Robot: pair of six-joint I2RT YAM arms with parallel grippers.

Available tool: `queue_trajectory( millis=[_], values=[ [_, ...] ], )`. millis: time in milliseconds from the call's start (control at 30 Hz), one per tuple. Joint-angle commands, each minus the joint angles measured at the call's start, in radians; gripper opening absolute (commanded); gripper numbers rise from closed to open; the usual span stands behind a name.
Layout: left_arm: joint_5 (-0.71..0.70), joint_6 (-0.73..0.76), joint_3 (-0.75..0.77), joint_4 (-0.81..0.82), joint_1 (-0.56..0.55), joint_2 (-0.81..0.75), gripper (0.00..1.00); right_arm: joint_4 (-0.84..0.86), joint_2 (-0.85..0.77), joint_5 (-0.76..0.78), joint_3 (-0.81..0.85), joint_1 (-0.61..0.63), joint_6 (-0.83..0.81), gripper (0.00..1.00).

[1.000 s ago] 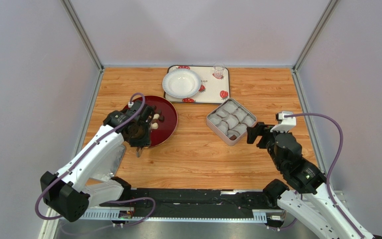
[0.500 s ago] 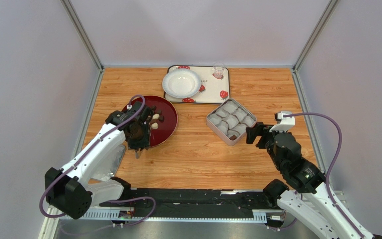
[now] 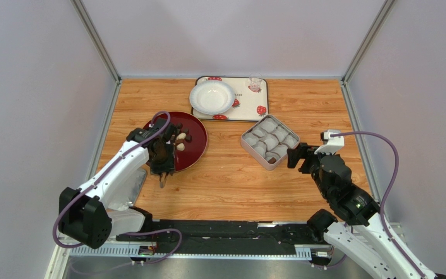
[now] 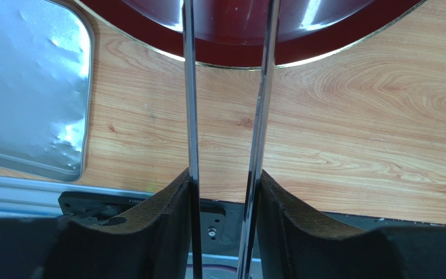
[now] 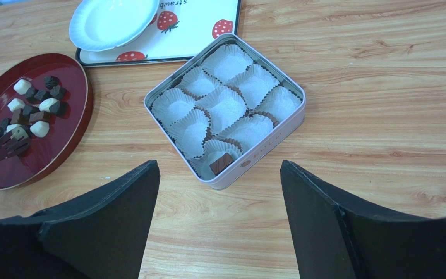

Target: Pack the chocolate

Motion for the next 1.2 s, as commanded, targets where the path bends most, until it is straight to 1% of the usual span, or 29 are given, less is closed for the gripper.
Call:
queue_trajectory(
  millis=[0,233,300,533,700,933,1000,1100,1167],
  values=[
    [0.049,0.018,-0.002,0.022,0.007,-0.001,0.44,0.048,0.001,0.001,0.002,0.005,-0.015,0.8],
    [0.106,0.007,0.005,-0.05,0.007,-0.056,0.4,0.049,0.004,0.001,0.002,0.004,-0.015,0.8],
    [0.129,0.002,0.005,-0.057,0.007,-0.074,0.36,0.051,0.005,-0.001,0.002,0.005,-0.015,0.79],
    [0.129,0.012,0.044,-0.067,0.007,-0.087,0.27,0.051,0.005,-0.002,0.002,0.005,-0.015,0.79],
    [0.125,0.03,0.105,-0.076,0.007,-0.088,0.25,0.049,-0.001,0.002,0.002,0.005,-0.017,0.79],
    [0.115,0.053,0.153,-0.076,0.007,-0.072,0.25,0.046,-0.002,0.005,0.005,0.004,-0.017,0.79],
    [0.134,0.061,0.169,-0.067,0.006,-0.068,0.24,0.048,-0.002,0.005,0.005,0.005,-0.015,0.79],
    [0.164,0.07,0.208,-0.047,-0.006,-0.052,0.24,0.048,-0.001,0.007,0.007,0.005,-0.017,0.79],
    [0.168,0.073,0.234,-0.036,-0.035,-0.026,0.24,0.046,0.001,0.007,0.008,0.004,-0.017,0.79]
  ],
)
